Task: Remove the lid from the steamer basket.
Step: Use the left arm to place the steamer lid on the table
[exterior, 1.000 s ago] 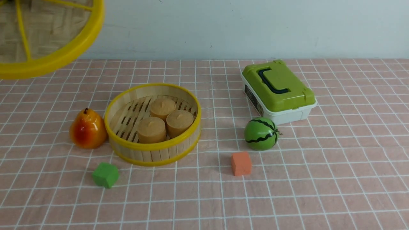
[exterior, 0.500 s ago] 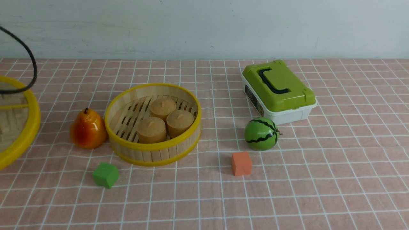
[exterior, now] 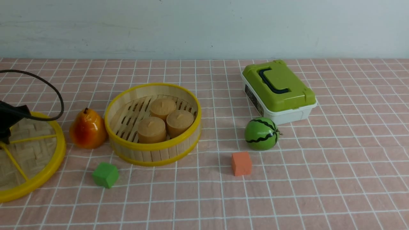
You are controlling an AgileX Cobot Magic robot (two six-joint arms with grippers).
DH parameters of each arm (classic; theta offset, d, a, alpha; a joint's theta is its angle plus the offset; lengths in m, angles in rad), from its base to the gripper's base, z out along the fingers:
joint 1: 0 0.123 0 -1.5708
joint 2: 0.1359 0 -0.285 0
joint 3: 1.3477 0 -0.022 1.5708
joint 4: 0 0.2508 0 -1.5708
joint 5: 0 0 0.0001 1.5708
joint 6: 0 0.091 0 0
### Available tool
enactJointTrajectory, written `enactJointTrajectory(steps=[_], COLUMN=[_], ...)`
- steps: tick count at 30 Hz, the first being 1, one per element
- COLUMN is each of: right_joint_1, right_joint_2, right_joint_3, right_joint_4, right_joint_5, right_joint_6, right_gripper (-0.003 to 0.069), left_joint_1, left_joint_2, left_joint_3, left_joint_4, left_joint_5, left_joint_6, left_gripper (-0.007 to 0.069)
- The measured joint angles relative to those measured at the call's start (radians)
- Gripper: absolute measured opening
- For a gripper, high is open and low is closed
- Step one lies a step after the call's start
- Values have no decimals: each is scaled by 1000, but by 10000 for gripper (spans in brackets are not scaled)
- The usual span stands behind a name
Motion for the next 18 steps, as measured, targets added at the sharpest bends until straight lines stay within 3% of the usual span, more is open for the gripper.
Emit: enactJointTrajectory(steps=[7, 18], right_joint_1=[0, 0], right_joint_2=[0, 0], right_joint_3=[0, 0], right_joint_4=[0, 0], right_joint_5=[0, 0], right_joint_6=[0, 0], right_gripper=[241, 241], left_joint_1=[-14, -126], left_joint_2=[23, 63], left_joint_3=[0, -16], left_joint_4=[-6, 65], left_joint_5=[-25, -26], left_joint_6=[0, 0], left_gripper=[106, 106])
